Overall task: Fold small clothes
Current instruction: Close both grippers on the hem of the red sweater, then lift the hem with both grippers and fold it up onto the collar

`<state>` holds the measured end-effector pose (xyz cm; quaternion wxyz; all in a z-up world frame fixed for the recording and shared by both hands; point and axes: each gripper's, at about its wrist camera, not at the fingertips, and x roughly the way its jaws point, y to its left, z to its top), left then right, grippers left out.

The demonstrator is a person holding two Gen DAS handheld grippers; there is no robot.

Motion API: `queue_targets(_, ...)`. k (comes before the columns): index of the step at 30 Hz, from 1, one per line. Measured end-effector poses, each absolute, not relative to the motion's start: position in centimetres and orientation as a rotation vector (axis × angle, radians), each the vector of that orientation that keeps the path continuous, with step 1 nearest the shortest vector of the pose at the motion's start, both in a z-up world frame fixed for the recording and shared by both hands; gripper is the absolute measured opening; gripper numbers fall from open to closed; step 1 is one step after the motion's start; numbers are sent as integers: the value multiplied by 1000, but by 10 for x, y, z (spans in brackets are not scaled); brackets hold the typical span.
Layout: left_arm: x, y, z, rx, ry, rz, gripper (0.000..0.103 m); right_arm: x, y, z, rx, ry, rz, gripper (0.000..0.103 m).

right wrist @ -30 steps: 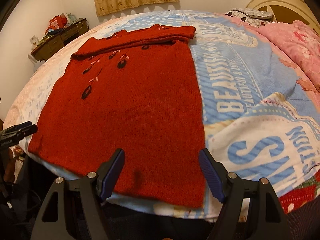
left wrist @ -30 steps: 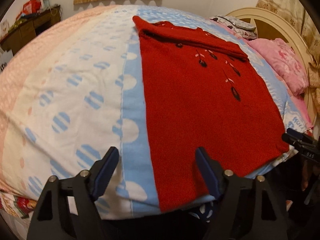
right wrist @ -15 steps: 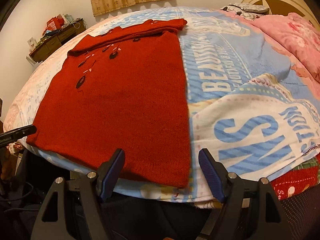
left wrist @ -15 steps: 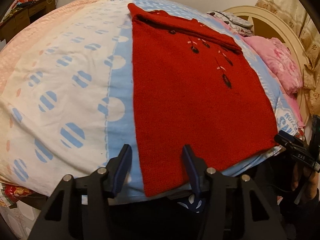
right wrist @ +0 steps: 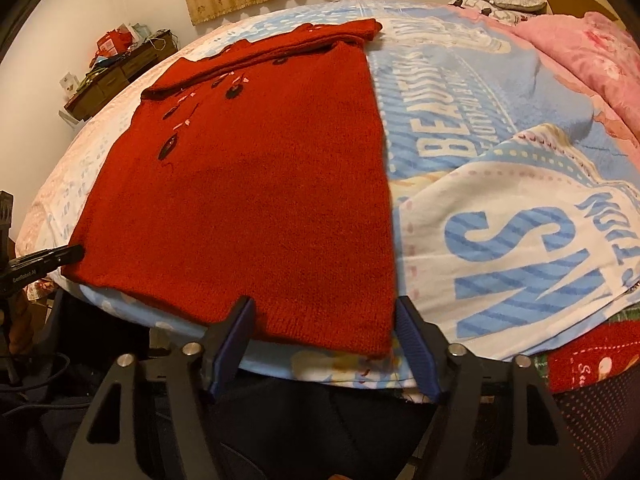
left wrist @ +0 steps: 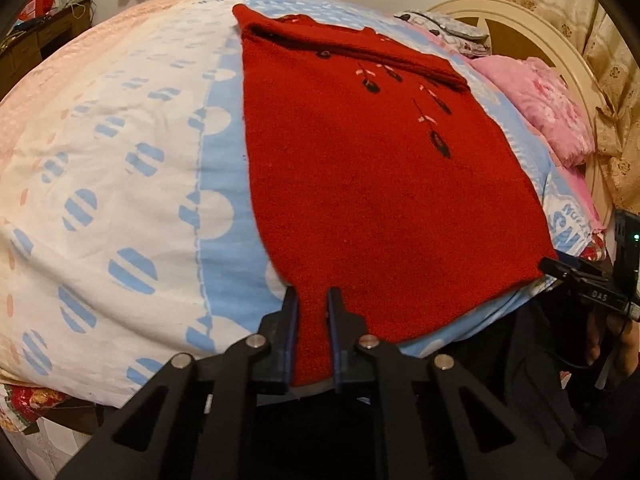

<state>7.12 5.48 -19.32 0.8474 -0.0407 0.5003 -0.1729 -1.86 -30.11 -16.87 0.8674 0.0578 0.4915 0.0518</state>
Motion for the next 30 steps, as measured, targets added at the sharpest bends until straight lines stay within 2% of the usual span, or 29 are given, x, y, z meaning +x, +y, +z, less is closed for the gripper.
queue_targets(3,71,54,-192,-92,1048,-372,13,-19,-303,-170,128,1036,107,66)
queue_targets(6,71,53,-195,-92,1057,-364,15,-19,-307,-171,159,1041,120,59)
queue_targets(11,74,58,-195,-154,1084,-382,39,-18,-310,-173,189,1037,127,51)
queue_targets(14,71,58,-193,-156,1084,-380,43,-19,-312,-172,205,1031,129,50)
queue_targets(15,70,57,-193,-146,1083,-383,43,-19,-312,-171,205,1028,130,50)
queue_targets(16,69,55,-193,-125,1081,-390,39,-19,-312,-170,206,1023,131,45)
queue_targets(17,68,53,-194,-105,1080,-385,22,-20,-312,-170,208,1018,135,35)
queue_targets(18,67,53,-194,-88,1079,-373,12,-20,-312,-169,209,1014,139,30)
queue_targets(19,68,54,-194,-88,1079,-373,10,-20,-312,-168,209,1008,141,18)
queue_targets(20,67,56,-192,-96,1075,-377,9,-21,-312,-167,211,1000,145,11)
queue_targets(30,64,70,-154,-162,932,-423,9,-28,-321,-142,276,876,170,8)
